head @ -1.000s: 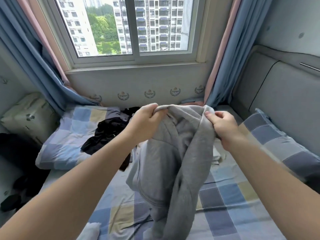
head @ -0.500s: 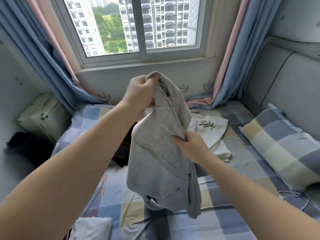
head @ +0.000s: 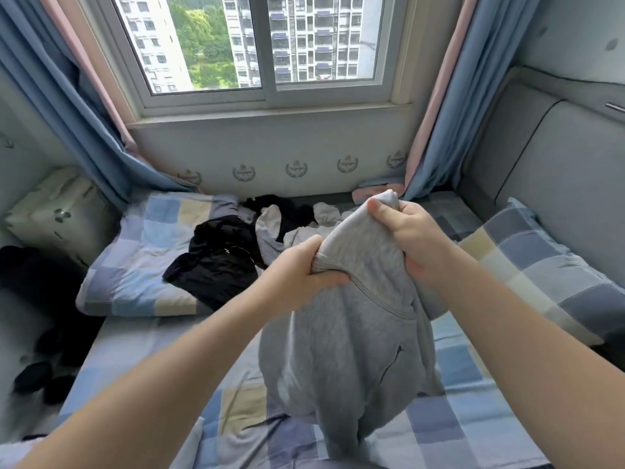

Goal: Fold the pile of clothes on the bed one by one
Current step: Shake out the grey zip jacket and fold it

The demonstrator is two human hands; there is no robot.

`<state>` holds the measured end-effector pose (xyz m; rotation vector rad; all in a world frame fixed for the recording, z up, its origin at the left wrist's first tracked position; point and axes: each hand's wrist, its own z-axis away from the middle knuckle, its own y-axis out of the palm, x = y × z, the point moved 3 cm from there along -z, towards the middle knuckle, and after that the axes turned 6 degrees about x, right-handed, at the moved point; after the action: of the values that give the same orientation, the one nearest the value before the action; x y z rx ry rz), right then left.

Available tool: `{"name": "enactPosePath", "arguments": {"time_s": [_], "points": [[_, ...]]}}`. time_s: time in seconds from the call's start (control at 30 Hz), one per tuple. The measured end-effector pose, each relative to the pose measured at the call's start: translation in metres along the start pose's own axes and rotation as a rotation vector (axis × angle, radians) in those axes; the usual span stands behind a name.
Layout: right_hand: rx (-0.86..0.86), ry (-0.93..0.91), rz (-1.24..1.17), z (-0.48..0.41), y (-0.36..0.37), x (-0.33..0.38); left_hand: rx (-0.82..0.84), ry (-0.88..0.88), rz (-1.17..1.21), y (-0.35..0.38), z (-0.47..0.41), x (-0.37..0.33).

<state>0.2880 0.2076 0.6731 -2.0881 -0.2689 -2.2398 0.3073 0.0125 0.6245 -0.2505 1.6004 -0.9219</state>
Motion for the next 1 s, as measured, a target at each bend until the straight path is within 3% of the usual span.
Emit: {"name": "enactPosePath", "arguments": {"time_s": [0.1,0.23,0.4,0.47,0.57,0.6,0.73,0.8,0.93,1.0], "points": [[-0.020,-0.033,0.199,-0.001,-0.011,-0.001,-0.038,0.100,-0.090,0.000,0.000,-0.007],[-0.078,-0.021,0.289,-0.004,-0.033,-0.014,-0.076,0.214,-0.210,-0.009,0.000,-0.024],[-0.331,-0.060,0.627,0.005,-0.052,-0.037,-0.257,0.180,-0.070,-0.039,-0.013,-0.039],[-0.205,-0.166,0.592,0.014,-0.037,-0.045,-0.318,0.114,-0.004,-0.051,-0.022,-0.038],[0.189,-0.148,0.399,0.026,0.008,-0.066,-0.325,0.107,0.153,-0.056,-0.024,-0.050],[0.206,-0.139,0.349,0.026,0.017,-0.074,-0.314,0.121,0.219,-0.057,-0.023,-0.057],[-0.009,-0.021,0.415,0.010,0.018,-0.108,-0.279,0.170,0.581,-0.070,-0.016,-0.074],[0.054,0.103,0.440,0.005,0.015,-0.127,-0.307,0.168,0.690,-0.085,-0.015,-0.072],[0.170,0.114,0.349,0.008,0.006,-0.121,-0.390,0.142,0.719,-0.117,-0.011,-0.051],[0.236,0.067,0.311,0.012,-0.002,-0.096,-0.507,0.071,0.574,-0.135,-0.008,-0.025]]}}
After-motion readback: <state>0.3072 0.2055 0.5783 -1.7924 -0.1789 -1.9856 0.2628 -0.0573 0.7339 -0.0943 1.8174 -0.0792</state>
